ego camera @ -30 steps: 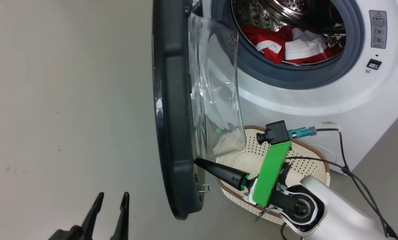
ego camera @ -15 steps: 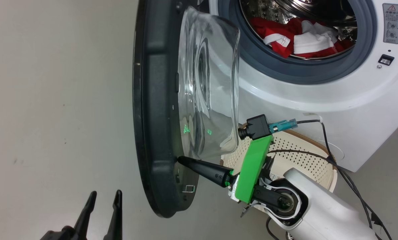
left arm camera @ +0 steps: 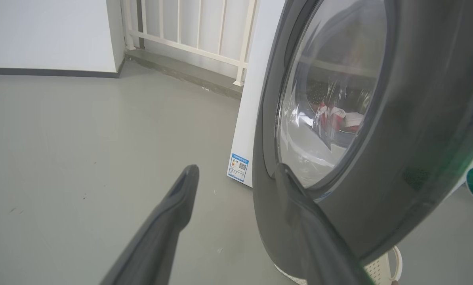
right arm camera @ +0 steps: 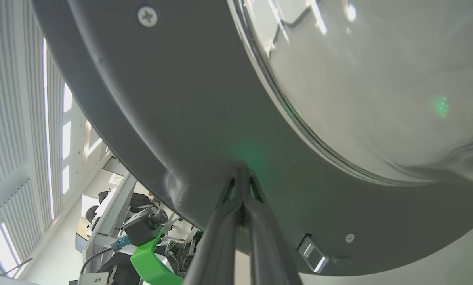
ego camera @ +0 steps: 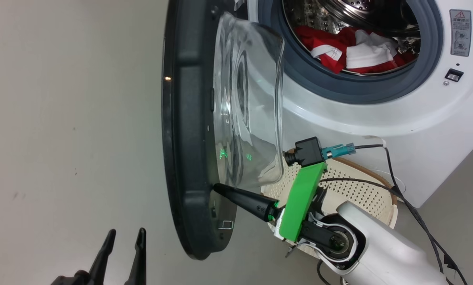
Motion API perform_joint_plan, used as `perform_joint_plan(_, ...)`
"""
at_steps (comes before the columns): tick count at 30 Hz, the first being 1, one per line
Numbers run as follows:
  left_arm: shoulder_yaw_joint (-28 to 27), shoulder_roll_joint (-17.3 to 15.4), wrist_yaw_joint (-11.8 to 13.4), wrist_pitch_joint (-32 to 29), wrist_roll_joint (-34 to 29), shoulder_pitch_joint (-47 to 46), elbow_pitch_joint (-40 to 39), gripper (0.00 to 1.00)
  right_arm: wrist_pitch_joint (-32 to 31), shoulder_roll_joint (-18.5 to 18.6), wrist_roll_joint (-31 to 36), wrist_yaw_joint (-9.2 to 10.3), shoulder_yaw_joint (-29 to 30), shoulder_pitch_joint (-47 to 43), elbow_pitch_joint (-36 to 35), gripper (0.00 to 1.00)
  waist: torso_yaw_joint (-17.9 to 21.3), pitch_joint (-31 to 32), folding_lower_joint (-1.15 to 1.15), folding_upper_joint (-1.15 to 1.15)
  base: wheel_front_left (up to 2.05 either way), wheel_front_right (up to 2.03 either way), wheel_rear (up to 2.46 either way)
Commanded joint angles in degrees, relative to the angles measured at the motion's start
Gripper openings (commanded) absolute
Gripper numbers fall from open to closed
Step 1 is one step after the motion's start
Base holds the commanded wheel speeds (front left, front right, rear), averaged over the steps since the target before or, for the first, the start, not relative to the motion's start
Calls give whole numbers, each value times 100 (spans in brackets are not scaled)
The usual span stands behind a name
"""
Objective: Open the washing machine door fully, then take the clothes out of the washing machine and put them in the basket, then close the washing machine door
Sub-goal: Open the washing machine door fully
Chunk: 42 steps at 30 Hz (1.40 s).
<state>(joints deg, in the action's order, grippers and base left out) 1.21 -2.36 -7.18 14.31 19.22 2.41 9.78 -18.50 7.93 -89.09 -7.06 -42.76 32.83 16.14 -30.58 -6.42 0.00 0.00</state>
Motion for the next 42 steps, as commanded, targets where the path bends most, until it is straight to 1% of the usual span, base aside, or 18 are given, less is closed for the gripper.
perform_joint_plan(1,-173,-52,-30,69,-21,-86,-110,100,106,-82,61,-43,-22,-7,-124,44,11,27,0,0,0,0,0)
perform_joint_plan(2,-167,-52,-30,69,-31,-89,-99,100,153,-60,71,-43,-21,-32,-122,94,17,47,0,0,0,0,0)
perform_joint_plan(3,-159,-52,-30,69,-42,-91,-89,100,207,-35,86,-43,-22,-61,-118,100,25,67,0,0,0,0,0)
perform_joint_plan(9,-101,-52,-30,69,-126,-93,-27,100,626,159,185,-43,-38,-312,-82,100,79,203,0,0,0,0,0)
perform_joint_plan(16,-56,-52,-30,69,-236,-114,86,100,1368,481,428,-43,-83,-626,85,100,153,350,0,0,0,0,0)
perform_joint_plan(22,-22,-68,-30,69,-315,-89,177,100,2045,770,628,-43,-249,-928,308,100,230,500,0,0,0,0,0)
perform_joint_plan(23,-43,-89,-30,69,-323,-62,191,100,2262,833,670,-43,-315,-1019,375,100,291,540,0,0,0,0,0)
perform_joint_plan(31,-121,-109,-30,69,-333,-24,199,100,3085,1101,932,-43,-497,-1155,793,100,492,581,0,0,0,0,0)
perform_joint_plan(33,-130,-111,-31,69,-335,-20,202,100,3167,1129,1019,-43,-499,-1155,876,100,511,589,0,0,0,0,0)
perform_joint_plan(36,-158,-113,-31,69,-339,-6,205,100,3315,1167,1354,-43,-421,-1160,1107,100,562,601,0,0,0,0,0)
perform_joint_plan(38,-172,-113,-31,69,-341,2,202,100,3341,1182,1760,-43,-260,-1141,1236,100,588,603,0,0,0,0,0)
perform_joint_plan(42,-183,-111,-31,69,-340,8,192,100,3347,985,2836,-43,593,-1324,1213,100,616,600,0,0,0,0,0)
